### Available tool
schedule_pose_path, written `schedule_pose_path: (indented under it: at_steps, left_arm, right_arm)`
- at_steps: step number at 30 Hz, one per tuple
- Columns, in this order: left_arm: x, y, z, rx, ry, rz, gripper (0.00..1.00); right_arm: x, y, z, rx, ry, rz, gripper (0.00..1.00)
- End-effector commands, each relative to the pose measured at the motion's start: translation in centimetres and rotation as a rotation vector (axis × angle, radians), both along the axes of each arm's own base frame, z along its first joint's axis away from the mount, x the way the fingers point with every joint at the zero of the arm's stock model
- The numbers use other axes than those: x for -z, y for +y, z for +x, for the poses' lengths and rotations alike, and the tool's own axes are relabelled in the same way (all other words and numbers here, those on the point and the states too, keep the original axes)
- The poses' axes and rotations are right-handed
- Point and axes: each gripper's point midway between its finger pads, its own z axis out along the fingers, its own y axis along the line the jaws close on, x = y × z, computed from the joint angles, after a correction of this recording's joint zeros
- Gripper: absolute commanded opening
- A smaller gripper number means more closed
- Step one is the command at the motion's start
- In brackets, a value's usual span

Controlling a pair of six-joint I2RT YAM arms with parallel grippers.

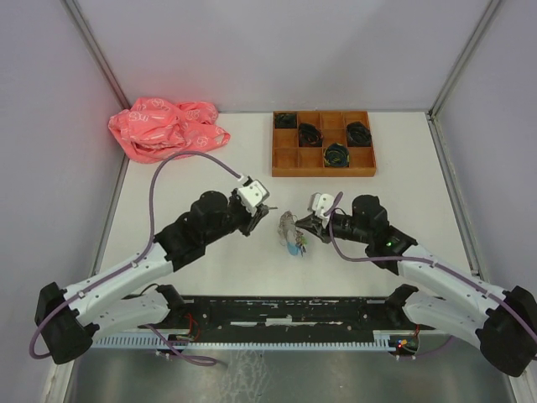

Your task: Put the keys on the keyring

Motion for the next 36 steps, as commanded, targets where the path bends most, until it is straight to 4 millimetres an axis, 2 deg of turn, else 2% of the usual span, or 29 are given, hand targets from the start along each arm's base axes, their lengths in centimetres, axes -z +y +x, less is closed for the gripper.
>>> schedule_pose_path:
  at_steps: [1, 3, 7, 12, 17, 21, 25, 28, 33, 36]
  left_arm:
    - [-0.1, 4.0, 2.8, -0.34, 0.131, -0.036, 0.37]
    - [1.1, 4.9, 3.4, -0.391, 0.195, 0.001, 0.43]
    - [3.2, 6.1, 4.9, -0.448, 0.327, 0.048, 0.44]
    - [5.7, 8.5, 7.5, -0.606, 0.378, 0.06, 0.59]
    - [8.1, 10.3, 9.9, -0.725, 0.457, 0.036, 0.66]
    - [10.3, 12.0, 12.2, -0.806, 0.541, 0.01, 0.67]
    - [12.9, 12.7, 14.0, -0.817, 0.657, -0.034, 0.63]
    - [14.1, 13.3, 15.0, -0.821, 0.7, -0.051, 0.62]
    - [15.6, 13.5, 16.0, -0.812, 0.722, -0.062, 0.61]
    - [16.2, 12.8, 16.7, -0.758, 0.733, -0.079, 0.59]
  right_arm:
    - [-5.6, -0.6, 1.5, 0.124, -0.075, 0.176, 0.01]
    - [-5.8, -1.0, 1.5, 0.15, -0.076, 0.196, 0.01]
    - [-6.2, -1.6, 1.3, 0.173, -0.06, 0.176, 0.01]
    - [-6.3, -2.3, 1.2, 0.202, -0.023, 0.13, 0.01]
    - [-5.9, -2.7, 1.0, 0.206, -0.035, 0.106, 0.01]
    - [-6.0, -2.9, 0.8, 0.198, -0.056, 0.107, 0.01]
    - [-6.0, -3.2, 0.9, 0.207, -0.077, 0.099, 0.01]
    - [-5.8, -3.3, 0.8, 0.205, -0.079, 0.094, 0.01]
    - [-5.4, -3.2, 0.6, 0.191, -0.074, 0.086, 0.01]
    - [-5.1, -2.8, 0.4, 0.169, -0.064, 0.082, 0.01]
